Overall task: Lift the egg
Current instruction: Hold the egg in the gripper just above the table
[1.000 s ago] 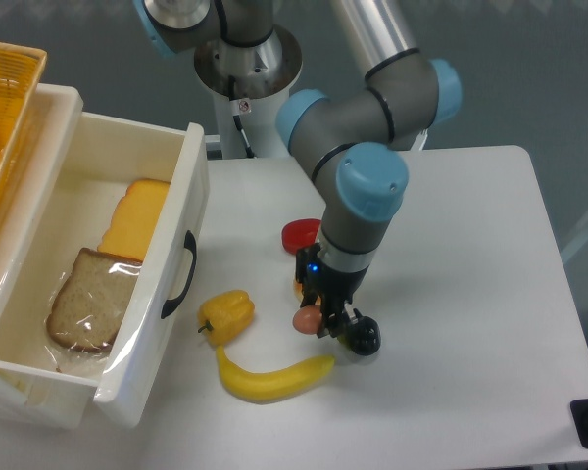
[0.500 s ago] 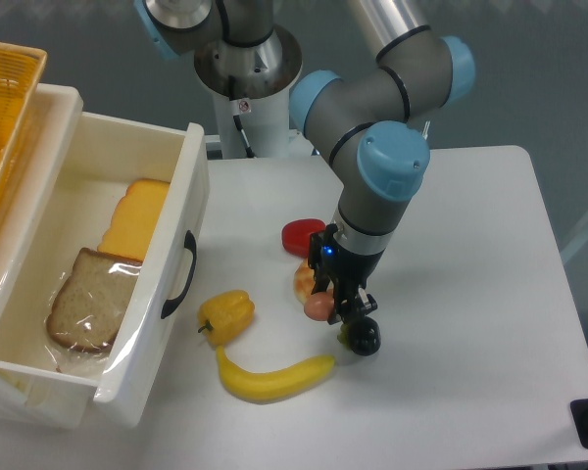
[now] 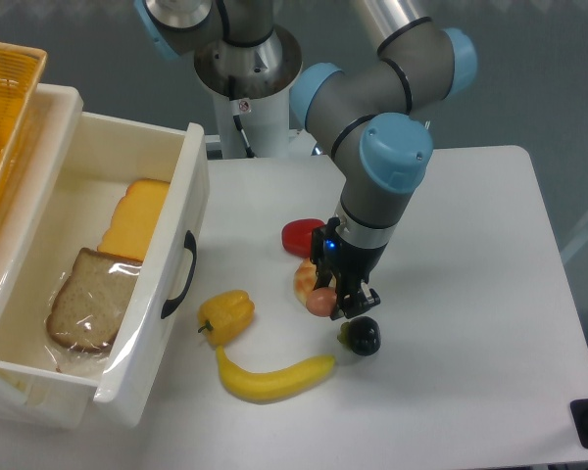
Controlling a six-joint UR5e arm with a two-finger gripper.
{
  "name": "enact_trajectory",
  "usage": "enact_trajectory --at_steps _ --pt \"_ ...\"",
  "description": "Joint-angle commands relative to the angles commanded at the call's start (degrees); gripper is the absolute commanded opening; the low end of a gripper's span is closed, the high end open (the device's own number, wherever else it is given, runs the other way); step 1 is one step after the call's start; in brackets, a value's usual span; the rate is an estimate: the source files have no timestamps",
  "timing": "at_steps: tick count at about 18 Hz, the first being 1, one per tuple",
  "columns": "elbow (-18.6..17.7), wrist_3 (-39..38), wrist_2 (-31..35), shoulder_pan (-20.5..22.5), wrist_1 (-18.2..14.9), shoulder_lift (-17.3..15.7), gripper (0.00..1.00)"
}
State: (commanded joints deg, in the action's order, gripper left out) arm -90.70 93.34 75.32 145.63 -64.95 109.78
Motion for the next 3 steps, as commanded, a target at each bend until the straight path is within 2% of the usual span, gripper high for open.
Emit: enact_trajectory --at_steps 1,3 --pt "0.0 0.0 0.0 0.0 -0.09 0.0 0.21" --pt "-0.09 -0.09 0.0 -0.09 -0.09 0.0 0.17"
